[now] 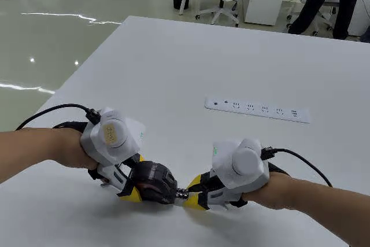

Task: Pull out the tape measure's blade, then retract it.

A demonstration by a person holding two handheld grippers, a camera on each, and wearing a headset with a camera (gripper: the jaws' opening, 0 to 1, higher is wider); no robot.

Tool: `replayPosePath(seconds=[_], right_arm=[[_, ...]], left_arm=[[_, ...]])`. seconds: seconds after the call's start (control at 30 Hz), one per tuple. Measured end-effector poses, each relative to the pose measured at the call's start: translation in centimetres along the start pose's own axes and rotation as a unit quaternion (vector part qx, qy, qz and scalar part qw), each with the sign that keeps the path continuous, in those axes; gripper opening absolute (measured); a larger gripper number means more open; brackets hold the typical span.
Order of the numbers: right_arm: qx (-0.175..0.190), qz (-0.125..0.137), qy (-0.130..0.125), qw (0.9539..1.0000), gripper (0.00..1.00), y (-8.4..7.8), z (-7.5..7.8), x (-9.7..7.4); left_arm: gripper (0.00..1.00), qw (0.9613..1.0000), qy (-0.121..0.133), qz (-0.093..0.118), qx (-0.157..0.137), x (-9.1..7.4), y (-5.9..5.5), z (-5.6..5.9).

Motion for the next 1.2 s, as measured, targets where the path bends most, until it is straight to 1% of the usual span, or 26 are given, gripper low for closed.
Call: replayPosePath(seconds=[0.5,0.63,0.67,0.73,0.77,0.97,1.1,1.2], right_arm=[[-0.001,0.002,-0.002,1.0,0.12,-0.2,-0.1,-0.6],[0.0,0.002,0.0,1.0,0.12,-0.2,-0.2,-0.8],[0.0,0.002,0.001,1.0,0.12,-0.2,-0.2,-0.8],[0.0,0.002,0.0,1.0,0.12,-0.3,-0.3,-0.9],[0.0,0.003,0.0,1.0,0.12,-0.3,-0.3,-0.9],[-0.003,0.002,0.0,1.0,0.12,-0.3,-0.3,-0.8],[-0.007,0.006,-0.003,1.0,0.12,-0.2,-0.1,-1.0],[-0.011,0.008,-0.004,0.9999,0.12,0.0,0.0,-1.1]], left_arm=[[0.29,1.0,0.002,-0.006,-0.005,0.1,-0.4,-0.1],[0.29,0.9999,0.001,-0.013,-0.009,0.3,-0.9,-0.1],[0.28,0.9999,0.0,-0.009,-0.014,0.3,-0.9,-0.1],[0.28,0.9999,0.003,-0.005,-0.012,0.3,-0.9,0.0],[0.28,1.0,0.005,-0.005,-0.007,0.3,-0.9,0.0],[0.28,0.9999,0.003,-0.01,-0.007,0.4,-0.9,0.0],[0.28,0.9999,0.007,-0.005,-0.013,0.3,-1.0,-0.1],[0.28,0.9998,0.007,-0.006,-0.016,0.3,-1.1,-0.1]])
Point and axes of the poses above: the centre of the closed fingertips' face, and the gripper's own axes: x roughly forward along the fingers, z roughly to its right, y roughly out of its top, the point moved 1 cm from there along -x, roughly backward along the fingers, and after that the axes turned 9 degrees about -x, right-handed, at the moved point
